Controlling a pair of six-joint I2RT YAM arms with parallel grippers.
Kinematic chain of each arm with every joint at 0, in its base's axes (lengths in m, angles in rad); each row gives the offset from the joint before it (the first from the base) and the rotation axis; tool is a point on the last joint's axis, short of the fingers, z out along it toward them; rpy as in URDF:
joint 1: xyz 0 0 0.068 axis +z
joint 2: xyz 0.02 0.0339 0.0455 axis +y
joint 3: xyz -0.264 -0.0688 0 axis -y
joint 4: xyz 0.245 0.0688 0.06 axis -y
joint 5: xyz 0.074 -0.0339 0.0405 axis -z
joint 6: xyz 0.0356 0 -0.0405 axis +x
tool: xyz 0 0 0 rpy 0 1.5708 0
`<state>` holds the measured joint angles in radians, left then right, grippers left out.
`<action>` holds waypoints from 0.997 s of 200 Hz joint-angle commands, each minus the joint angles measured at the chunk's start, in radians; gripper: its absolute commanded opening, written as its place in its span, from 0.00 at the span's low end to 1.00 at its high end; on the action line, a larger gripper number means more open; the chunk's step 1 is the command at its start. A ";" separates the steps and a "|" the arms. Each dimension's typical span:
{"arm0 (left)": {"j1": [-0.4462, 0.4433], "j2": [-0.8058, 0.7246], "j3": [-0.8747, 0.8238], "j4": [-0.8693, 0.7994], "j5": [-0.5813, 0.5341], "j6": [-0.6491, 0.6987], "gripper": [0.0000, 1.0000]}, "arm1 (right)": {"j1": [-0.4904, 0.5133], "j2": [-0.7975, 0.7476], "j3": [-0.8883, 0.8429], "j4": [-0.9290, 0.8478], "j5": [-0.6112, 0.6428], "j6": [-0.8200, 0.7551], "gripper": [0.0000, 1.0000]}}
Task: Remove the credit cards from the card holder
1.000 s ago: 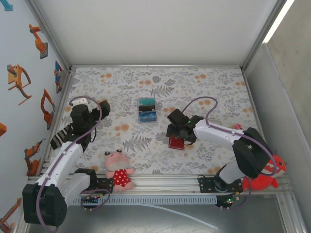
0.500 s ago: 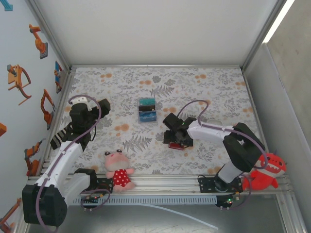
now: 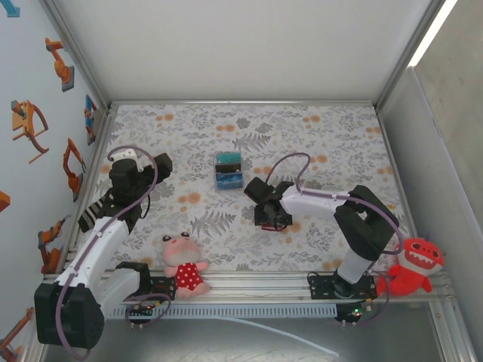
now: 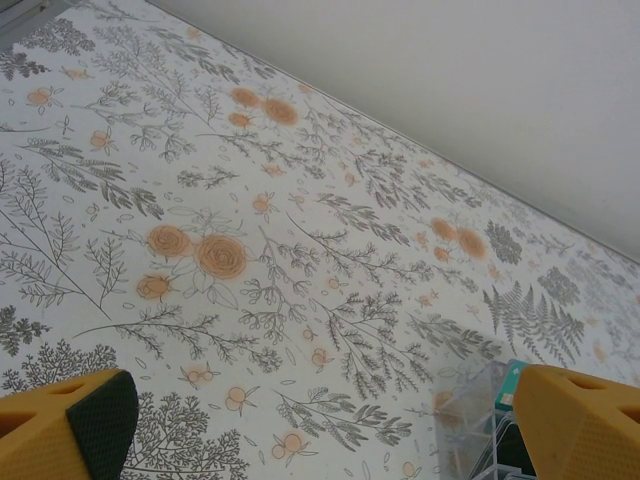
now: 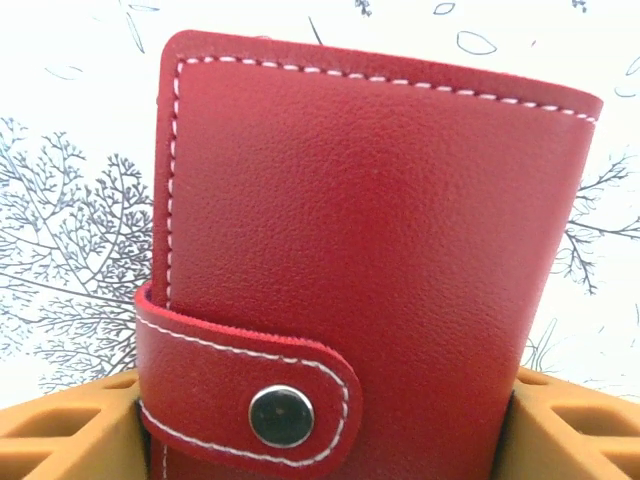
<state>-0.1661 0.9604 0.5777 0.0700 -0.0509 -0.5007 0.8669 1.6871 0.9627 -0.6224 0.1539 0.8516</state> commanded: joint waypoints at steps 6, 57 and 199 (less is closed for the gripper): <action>-0.006 0.005 0.060 -0.037 0.019 -0.012 0.97 | 0.000 -0.020 -0.027 0.022 0.055 -0.059 0.67; -0.007 0.023 0.148 -0.162 0.045 -0.024 0.97 | 0.000 -0.079 -0.073 0.108 0.105 -0.168 0.62; -0.193 0.227 0.375 -0.377 0.381 0.121 0.97 | 0.000 -0.344 -0.234 0.538 0.043 -0.584 0.53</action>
<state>-0.3122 1.1500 0.8757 -0.2359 0.2340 -0.4618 0.8665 1.3949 0.7425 -0.1936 0.2115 0.3790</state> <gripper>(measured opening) 0.970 0.586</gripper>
